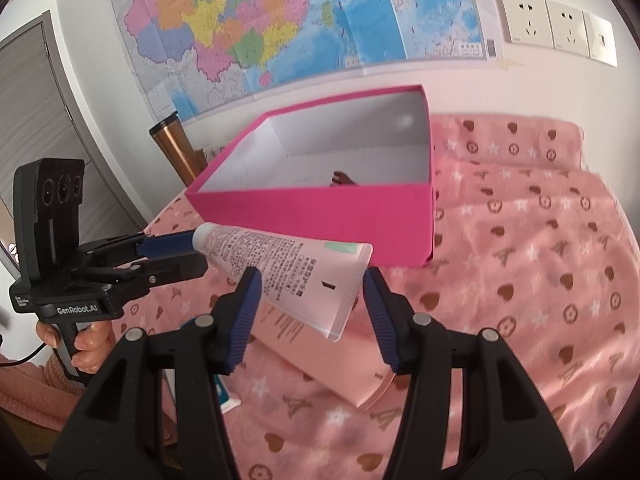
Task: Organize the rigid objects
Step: 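Carry the pink-and-white tube over the pink box and lower it inside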
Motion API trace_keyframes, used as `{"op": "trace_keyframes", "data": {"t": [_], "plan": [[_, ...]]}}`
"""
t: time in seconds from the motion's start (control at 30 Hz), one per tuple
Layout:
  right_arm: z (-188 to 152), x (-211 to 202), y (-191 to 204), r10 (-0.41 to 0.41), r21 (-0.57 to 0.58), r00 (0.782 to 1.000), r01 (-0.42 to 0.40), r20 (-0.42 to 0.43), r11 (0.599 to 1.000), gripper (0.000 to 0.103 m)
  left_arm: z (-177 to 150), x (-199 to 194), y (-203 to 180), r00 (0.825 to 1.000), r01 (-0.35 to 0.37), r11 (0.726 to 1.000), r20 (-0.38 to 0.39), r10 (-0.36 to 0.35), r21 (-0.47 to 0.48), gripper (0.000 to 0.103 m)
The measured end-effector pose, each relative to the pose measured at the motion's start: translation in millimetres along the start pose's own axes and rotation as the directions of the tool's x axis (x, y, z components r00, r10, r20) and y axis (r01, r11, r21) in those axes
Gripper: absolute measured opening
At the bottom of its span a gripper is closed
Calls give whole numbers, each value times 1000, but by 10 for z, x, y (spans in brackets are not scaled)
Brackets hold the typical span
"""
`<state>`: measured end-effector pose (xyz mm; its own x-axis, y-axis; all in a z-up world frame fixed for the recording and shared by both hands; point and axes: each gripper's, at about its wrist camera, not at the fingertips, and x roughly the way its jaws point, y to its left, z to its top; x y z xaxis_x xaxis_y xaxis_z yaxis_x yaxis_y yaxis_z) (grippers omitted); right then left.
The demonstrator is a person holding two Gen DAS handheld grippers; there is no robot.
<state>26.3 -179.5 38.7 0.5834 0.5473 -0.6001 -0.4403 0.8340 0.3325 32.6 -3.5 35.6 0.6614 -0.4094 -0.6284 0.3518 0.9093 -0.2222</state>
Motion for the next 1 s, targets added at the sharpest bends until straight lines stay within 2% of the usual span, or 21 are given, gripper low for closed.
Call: {"op": "trace_keyframes", "data": {"t": [0.57, 1.0], "plan": [[440, 82, -89, -10, -37, 999, 11, 46, 999, 56, 406, 64, 37, 996, -55, 998, 68, 53, 33, 51], [711, 186, -158, -15, -56, 997, 19, 72, 998, 56, 601, 215, 144, 996, -67, 998, 60, 66, 18, 51]]}}
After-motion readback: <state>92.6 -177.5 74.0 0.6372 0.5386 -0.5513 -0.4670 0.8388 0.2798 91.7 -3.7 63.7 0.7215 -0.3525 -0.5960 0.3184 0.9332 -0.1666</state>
